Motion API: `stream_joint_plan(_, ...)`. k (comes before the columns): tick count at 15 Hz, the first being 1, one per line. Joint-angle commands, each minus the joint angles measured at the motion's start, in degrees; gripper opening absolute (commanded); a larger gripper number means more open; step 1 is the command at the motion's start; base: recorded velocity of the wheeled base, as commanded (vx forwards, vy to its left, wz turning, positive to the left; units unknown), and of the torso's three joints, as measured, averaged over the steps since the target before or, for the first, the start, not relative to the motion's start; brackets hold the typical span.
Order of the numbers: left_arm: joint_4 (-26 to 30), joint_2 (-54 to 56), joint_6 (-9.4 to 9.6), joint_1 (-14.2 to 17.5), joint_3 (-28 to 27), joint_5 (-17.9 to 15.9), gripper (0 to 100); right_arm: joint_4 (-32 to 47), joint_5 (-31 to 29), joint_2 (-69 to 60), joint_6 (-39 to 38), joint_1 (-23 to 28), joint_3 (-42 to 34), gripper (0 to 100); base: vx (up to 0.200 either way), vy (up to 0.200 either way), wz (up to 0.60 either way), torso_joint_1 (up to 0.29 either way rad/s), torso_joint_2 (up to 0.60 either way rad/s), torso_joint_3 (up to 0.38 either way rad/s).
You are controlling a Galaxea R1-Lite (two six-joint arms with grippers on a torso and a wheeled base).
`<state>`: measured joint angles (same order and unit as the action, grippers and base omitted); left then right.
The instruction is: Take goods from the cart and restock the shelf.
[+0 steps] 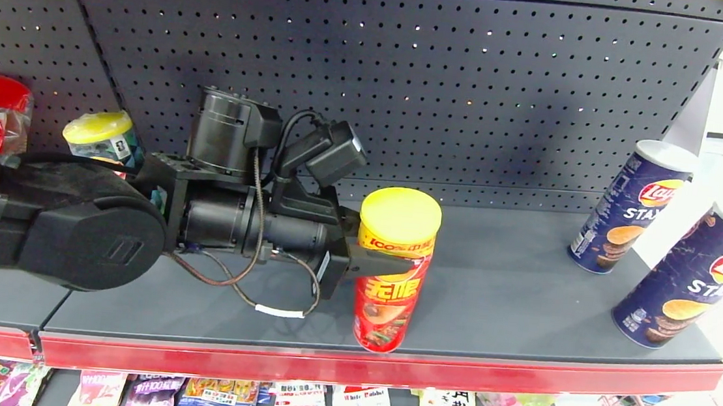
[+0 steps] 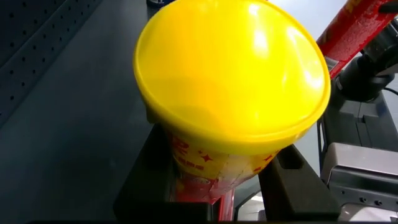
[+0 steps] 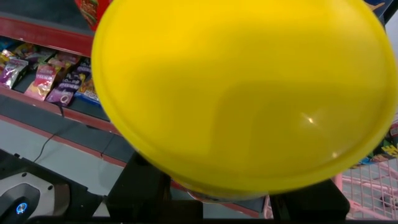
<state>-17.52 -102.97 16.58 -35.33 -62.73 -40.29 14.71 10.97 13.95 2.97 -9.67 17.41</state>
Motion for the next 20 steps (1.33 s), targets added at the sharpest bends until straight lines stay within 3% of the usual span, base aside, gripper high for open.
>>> stream_joint_plan(1, 0.0, 0.0, -0.06, 0.0, 0.3, 0.0, 0, 0.0, 0.0, 0.0, 0.0, 0.0, 0.1, 0, 0.000, 0.000, 0.00, 0.000, 0.00, 0.000)
stream_joint_plan(4, -0.1, 0.0, 0.12, 0.0, 0.2, 0.1, 0, -0.2, 0.1, 0.4, 0.0, -0.1, 0.2, 0, 0.000, 0.000, 0.00, 0.000, 0.00, 0.000)
stream_joint_plan(5, 0.0, 0.1, 0.30, 0.0, 0.3, 0.3, 100, -0.3, 0.1, 0.6, 0.0, -0.2, 0.3, 0, 0.000, 0.000, 0.00, 0.000, 0.00, 0.000)
stream_joint_plan(9, -0.1, 0.4, -0.06, 0.1, 0.4, 1.5, 100, -0.5, 0.8, 6.1, 0.3, -1.4, 3.4, 0, 0.000, 0.000, 0.00, 0.000, 0.00, 0.000)
stream_joint_plan(11, -0.1, 1.2, 0.03, 0.5, 1.7, 1.6, 100, -0.6, 0.5, 12.1, 0.4, -5.5, 7.1, 0, 0.000, 0.000, 0.00, 0.000, 0.00, 0.000)
stream_joint_plan(16, -0.1, 8.7, 0.12, 2.2, 12.9, 5.3, 100, -12.1, 0.7, 33.8, 2.7, -10.5, 16.9, 0, 0.000, 0.000, 0.00, 0.000, 0.00, 0.000)
stream_joint_plan(18, -0.1, 12.1, 0.03, 3.2, 16.4, 9.8, 100, -13.3, 1.0, 42.7, 2.8, -12.3, 23.1, 0, 0.000, 0.000, 0.00, 0.000, 0.00, 0.000)
stream_joint_plan(20, -0.1, 16.0, -0.23, 3.3, 20.3, 10.6, 100, -13.4, 2.3, 50.2, 2.9, -13.4, 28.5, 0, 0.000, 0.000, 0.00, 0.000, 0.00, 0.000)
